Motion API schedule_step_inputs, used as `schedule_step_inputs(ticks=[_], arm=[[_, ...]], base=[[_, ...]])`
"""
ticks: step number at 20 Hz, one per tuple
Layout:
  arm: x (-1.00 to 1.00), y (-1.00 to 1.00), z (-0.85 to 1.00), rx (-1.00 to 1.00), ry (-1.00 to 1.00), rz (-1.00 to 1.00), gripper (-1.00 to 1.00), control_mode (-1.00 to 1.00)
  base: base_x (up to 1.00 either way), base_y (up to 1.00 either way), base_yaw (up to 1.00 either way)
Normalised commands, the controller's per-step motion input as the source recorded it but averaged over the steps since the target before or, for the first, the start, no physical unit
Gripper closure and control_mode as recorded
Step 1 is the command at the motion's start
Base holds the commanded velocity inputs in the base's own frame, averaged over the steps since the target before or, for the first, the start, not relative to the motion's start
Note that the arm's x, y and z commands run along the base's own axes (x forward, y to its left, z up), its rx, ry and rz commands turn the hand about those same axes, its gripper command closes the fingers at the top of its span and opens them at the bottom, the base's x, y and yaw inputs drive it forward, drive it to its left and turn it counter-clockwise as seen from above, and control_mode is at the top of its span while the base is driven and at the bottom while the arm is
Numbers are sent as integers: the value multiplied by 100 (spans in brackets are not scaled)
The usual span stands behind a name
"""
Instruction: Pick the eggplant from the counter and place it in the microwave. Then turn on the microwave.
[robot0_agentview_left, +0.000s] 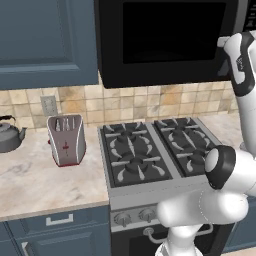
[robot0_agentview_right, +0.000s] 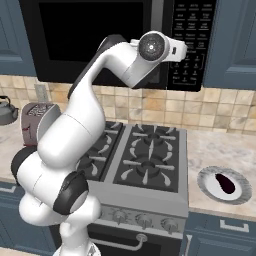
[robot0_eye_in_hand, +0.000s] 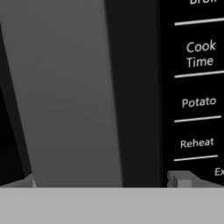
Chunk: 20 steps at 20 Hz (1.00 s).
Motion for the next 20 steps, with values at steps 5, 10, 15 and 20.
schedule_step_inputs(ticks=[5,10,15,20], arm=[[10,0,0,0,0,1,-100,-100],[1,0,0,0,2,0,100,-100],[0,0,0,0,0,0,100,-100],[0,0,0,0,0,0,100,-100]], base=[[0,0,0],[0,0,0],[0,0,0],[0,0,0]])
